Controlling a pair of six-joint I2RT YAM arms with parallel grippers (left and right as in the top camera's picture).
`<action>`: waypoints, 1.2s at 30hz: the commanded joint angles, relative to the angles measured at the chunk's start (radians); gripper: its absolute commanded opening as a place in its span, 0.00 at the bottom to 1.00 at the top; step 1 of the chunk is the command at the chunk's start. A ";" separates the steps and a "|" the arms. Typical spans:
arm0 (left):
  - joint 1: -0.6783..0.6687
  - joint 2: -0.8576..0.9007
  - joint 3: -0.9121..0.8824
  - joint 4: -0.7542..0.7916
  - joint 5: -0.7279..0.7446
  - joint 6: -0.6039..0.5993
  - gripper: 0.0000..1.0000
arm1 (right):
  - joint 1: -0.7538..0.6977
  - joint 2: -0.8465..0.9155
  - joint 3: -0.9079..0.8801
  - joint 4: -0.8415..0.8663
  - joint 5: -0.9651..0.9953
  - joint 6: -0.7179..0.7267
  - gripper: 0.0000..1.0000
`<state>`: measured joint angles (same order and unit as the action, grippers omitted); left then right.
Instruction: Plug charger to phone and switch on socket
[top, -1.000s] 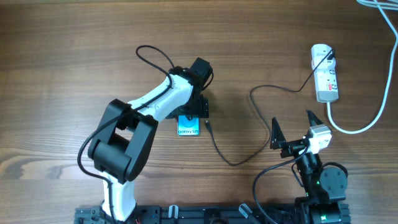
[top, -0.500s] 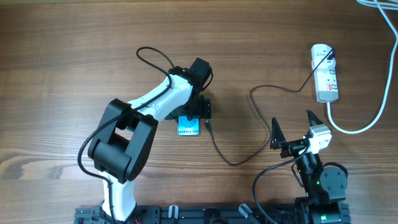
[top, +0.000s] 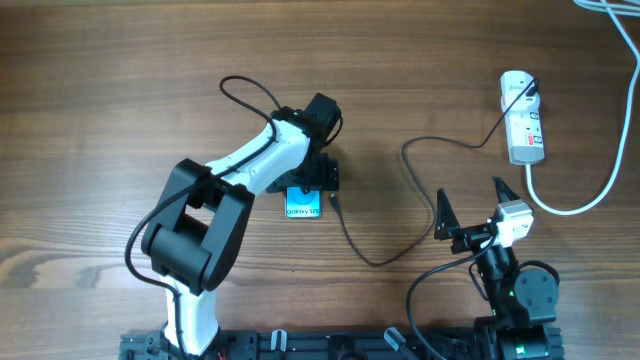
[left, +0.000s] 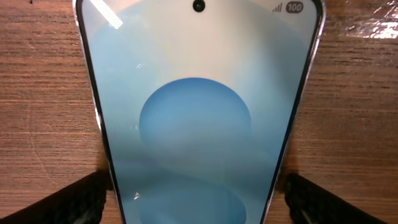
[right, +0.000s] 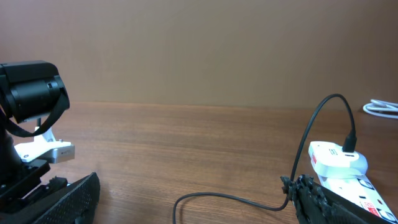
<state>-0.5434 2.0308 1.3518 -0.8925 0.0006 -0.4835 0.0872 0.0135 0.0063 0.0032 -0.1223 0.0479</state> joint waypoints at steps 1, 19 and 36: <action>-0.002 0.014 -0.013 0.011 0.005 0.005 0.87 | 0.005 -0.011 -0.001 0.003 0.018 0.006 1.00; -0.002 0.014 -0.013 0.054 -0.079 -0.029 0.92 | 0.005 -0.011 -0.001 0.003 0.018 0.006 1.00; 0.014 0.014 -0.013 0.037 -0.084 -0.022 0.94 | 0.005 -0.010 -0.001 0.003 0.018 0.006 1.00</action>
<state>-0.5392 2.0308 1.3518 -0.8413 -0.0475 -0.4988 0.0872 0.0135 0.0063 0.0032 -0.1223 0.0479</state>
